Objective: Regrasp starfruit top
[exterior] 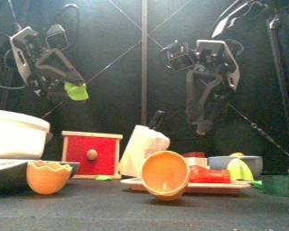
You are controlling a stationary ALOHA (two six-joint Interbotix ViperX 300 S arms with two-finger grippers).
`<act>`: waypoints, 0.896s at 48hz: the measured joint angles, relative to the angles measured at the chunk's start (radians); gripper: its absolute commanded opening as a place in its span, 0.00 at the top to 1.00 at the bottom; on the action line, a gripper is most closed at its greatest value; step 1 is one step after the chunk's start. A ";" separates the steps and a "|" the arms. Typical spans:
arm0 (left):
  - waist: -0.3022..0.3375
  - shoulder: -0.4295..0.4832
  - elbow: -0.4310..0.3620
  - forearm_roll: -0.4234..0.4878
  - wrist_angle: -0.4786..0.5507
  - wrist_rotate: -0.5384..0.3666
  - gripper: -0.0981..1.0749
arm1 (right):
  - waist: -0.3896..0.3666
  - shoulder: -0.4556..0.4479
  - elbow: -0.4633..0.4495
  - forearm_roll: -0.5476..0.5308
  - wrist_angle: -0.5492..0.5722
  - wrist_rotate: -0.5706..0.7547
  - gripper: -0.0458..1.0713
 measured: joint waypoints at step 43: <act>0.064 -0.008 0.031 -0.028 0.011 -0.002 0.34 | -0.133 -0.095 0.129 0.049 0.216 0.465 0.11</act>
